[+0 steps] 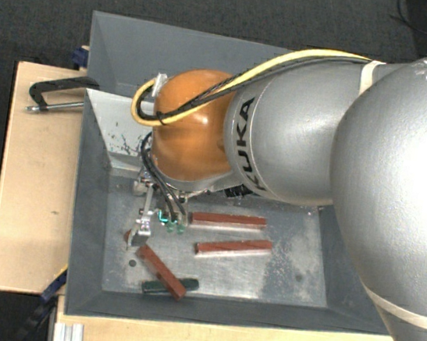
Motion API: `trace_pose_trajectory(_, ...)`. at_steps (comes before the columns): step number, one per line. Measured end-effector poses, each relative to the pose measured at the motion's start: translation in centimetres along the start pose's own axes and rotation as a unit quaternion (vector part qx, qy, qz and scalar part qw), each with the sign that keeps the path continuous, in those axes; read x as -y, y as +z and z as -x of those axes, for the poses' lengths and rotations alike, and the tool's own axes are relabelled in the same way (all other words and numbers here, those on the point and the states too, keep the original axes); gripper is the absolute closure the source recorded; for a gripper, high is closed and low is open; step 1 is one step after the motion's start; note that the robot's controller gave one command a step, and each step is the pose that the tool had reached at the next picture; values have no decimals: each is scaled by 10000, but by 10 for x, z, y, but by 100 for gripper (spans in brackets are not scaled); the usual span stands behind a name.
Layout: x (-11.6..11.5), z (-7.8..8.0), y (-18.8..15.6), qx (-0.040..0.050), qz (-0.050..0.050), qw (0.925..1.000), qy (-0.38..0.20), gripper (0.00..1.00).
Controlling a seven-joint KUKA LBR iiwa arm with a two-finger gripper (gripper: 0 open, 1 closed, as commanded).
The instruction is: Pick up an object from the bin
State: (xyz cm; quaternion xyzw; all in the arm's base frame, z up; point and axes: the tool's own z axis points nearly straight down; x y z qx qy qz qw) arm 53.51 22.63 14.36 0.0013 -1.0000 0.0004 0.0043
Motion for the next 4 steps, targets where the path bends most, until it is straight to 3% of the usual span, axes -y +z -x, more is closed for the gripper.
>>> trace_pose_trajectory(1, 1, 2, -5, 40, 9, 10000, 11, 0)
trace_pose_trajectory(2, 57, -18, 67, 55, 19, 10000, -45, 100)
trace_pose_trajectory(3, 56, -18, 67, 55, 20, 10000, -46, 100)
trace_pose_trajectory(4, 56, -9, -124, 119, 26, 9995, -283, 100)
